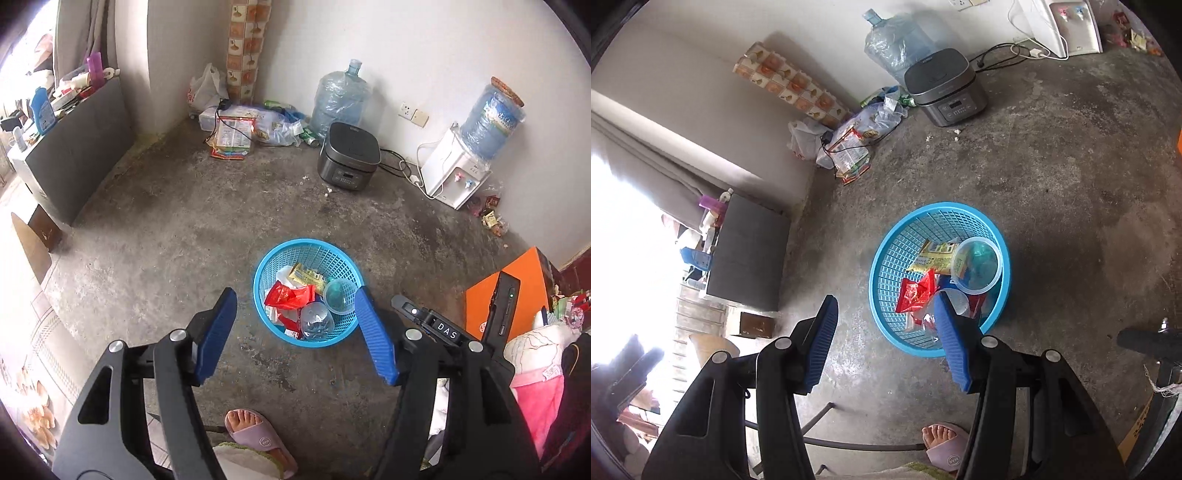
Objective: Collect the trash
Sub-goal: 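Move both tools back toward the purple snack bag on the table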
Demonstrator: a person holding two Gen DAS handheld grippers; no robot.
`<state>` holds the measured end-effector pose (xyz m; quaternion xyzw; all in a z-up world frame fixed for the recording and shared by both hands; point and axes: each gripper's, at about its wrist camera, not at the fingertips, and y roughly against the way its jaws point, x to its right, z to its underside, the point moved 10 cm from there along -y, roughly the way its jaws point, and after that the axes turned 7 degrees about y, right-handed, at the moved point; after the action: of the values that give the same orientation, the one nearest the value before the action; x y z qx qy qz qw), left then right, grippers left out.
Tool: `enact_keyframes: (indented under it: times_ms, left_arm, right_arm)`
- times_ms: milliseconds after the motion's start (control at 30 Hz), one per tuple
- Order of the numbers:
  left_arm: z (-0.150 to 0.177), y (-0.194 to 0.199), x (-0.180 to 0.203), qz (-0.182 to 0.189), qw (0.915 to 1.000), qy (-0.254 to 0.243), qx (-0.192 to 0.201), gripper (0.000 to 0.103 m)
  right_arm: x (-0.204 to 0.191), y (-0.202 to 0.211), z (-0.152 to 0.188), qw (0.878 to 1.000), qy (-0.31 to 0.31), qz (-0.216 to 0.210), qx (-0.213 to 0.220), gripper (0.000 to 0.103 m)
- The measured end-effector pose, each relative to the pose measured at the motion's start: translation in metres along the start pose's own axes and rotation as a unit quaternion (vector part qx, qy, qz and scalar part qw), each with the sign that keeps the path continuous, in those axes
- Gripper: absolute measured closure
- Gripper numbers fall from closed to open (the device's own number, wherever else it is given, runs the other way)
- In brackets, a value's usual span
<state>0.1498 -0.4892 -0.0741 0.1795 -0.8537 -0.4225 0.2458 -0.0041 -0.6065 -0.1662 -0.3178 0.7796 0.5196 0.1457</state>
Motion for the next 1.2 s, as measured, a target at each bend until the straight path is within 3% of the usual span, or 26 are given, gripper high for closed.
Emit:
enact_keyframes:
  times_ms: [167,400,600,833,967,1033,1200]
  left_arm:
    - [0.006,0.093,-0.02,-0.001,0.9967,0.007,0.081,0.021]
    - [0.043,0.205,-0.085,-0.045,0.9819,0.059,0.174,0.012]
    - [0.094,0.274,-0.147,-0.081,0.9633,0.115,0.229,0.011]
    - [0.152,0.333,-0.21,-0.148,0.9387,0.162,0.266,0.011]
    - [0.18,0.352,-0.239,-0.191,0.9273,0.172,0.272,0.011]
    - [0.191,0.357,-0.25,-0.197,0.9244,0.181,0.272,0.011]
    - [0.218,0.369,-0.271,-0.207,0.9187,0.199,0.271,0.011]
  right_arm:
    - [-0.064,0.038,0.014,0.994,0.106,-0.017,0.024,0.044]
    - [-0.153,0.087,0.043,0.967,0.24,-0.051,0.067,0.025]
    - [-0.221,0.121,0.08,0.932,0.342,-0.055,0.11,0.007]
    - [-0.279,0.146,0.13,0.886,0.438,-0.058,0.138,0.007]
    - [-0.305,0.148,0.168,0.865,0.484,-0.069,0.112,0.007]
    - [-0.313,0.149,0.182,0.86,0.494,-0.074,0.1,0.007]
    - [-0.316,0.154,0.2,0.871,0.475,-0.11,0.06,0.007]
